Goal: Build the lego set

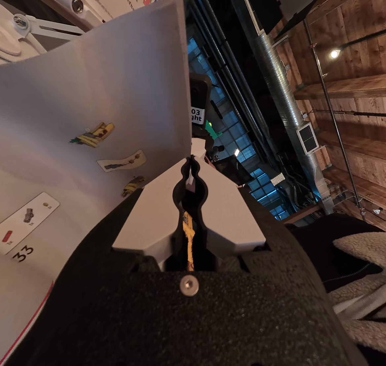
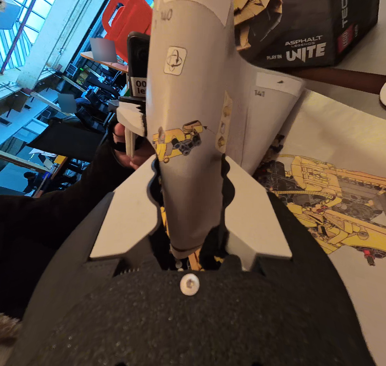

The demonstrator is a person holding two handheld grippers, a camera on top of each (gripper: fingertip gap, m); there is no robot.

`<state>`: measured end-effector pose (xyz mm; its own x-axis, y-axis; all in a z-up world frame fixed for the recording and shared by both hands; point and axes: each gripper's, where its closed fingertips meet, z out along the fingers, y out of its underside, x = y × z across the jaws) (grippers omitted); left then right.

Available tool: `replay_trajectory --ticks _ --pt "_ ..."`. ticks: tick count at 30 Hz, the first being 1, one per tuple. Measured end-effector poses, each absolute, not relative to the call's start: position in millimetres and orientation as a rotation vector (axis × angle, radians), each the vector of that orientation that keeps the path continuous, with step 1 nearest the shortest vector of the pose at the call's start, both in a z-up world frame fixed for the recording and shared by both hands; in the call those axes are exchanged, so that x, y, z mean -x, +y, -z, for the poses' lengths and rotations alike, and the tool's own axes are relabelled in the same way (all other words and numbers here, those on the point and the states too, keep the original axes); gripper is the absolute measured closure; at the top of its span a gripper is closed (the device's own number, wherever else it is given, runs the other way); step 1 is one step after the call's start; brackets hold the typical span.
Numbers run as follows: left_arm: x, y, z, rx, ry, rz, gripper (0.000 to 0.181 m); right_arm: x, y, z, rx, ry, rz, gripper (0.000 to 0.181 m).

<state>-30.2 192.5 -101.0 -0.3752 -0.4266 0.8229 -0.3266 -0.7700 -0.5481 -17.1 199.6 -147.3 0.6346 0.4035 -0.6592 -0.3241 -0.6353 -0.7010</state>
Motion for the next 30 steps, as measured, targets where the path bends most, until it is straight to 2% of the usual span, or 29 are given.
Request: replay_trajectory --ticks 11,14,18,21,26,28,30 --pt "34.7 206.9 108.2 1.763 1.031 2.254 0.181 -16.6 194.0 148.1 1.986 0.032 -1.03 0.13" --pt "58.4 234.9 128.8 1.934 1.1 2.003 0.181 -57.0 183.7 166.9 2.131 0.104 -0.79 0.122" --pt "123.9 306.5 161.4 2.148 1.07 1.481 0.181 -121.3 152.9 174.3 2.368 -0.024 -0.123 0.121" --pt "172.8 348.4 174.1 2.245 0.974 1.175 0.181 -87.5 155.1 177.1 2.359 -0.267 -0.168 0.137" --pt "226.4 381.5 202.3 2.38 0.952 0.698 0.181 -66.4 160.1 244.2 2.557 -0.44 -0.2 0.147" --pt "248.4 395.5 213.2 2.42 0.946 0.409 0.181 -76.9 160.0 245.8 2.549 -0.394 -0.155 0.176" --pt "264.5 406.3 210.9 2.406 0.959 0.095 0.177 -77.6 155.0 247.7 2.559 -0.375 -0.183 0.181"
